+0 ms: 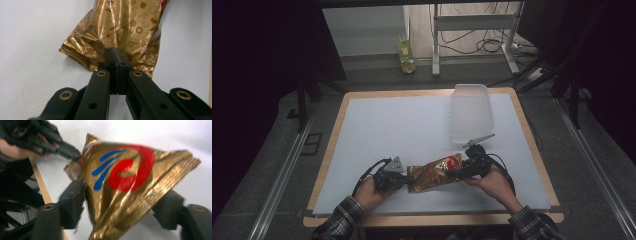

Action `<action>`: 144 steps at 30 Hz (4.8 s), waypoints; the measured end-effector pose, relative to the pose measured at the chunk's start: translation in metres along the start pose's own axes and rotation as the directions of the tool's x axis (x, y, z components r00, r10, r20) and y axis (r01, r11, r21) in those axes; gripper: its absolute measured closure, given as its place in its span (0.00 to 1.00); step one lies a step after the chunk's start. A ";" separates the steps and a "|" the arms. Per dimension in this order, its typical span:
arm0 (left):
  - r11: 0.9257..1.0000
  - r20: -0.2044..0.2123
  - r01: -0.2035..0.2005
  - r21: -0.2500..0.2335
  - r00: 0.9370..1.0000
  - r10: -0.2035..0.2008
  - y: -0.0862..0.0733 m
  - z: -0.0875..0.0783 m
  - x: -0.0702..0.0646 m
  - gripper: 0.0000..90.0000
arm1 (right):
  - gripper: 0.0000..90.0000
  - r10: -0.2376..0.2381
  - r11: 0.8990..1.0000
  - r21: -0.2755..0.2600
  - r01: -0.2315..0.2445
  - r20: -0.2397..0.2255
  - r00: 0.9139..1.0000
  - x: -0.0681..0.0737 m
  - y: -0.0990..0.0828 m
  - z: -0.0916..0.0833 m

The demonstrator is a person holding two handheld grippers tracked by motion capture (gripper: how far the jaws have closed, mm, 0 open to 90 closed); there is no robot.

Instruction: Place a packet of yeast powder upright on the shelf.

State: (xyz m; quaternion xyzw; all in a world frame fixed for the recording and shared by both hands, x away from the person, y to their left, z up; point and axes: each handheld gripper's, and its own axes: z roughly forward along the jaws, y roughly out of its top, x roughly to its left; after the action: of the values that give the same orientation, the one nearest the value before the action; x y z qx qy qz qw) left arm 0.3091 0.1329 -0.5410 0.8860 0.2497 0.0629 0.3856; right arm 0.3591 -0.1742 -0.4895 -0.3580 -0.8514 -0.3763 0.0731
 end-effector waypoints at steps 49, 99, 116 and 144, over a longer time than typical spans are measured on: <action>0.992 -0.057 0.018 -0.122 0.998 -0.025 -0.002 -0.022 0.011 0.32 | 0.78 -0.210 0.977 -0.034 0.209 -0.005 0.978 0.022 0.048 -0.023; 0.988 -0.054 -0.010 -0.155 0.999 0.002 -0.007 -0.025 0.017 0.17 | 0.78 -0.502 0.859 0.006 0.513 0.208 0.839 -0.002 0.120 -0.106; 0.988 -0.085 -0.024 -0.153 0.996 0.011 -0.008 -0.025 0.019 0.11 | 0.78 -0.547 0.827 0.050 0.560 0.303 0.781 -0.031 0.147 -0.132; 0.988 -0.072 -0.013 -0.151 0.997 0.002 -0.010 -0.025 0.020 0.11 | 0.78 -0.659 0.746 0.265 0.611 0.434 0.615 -0.097 0.180 -0.122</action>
State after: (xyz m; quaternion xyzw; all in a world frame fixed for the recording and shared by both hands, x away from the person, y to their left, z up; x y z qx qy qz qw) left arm 0.3152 0.1647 -0.5320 0.8523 0.2546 0.1150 0.4422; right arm 0.5318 -0.2299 -0.3353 -0.1144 -0.9268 -0.2319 -0.2724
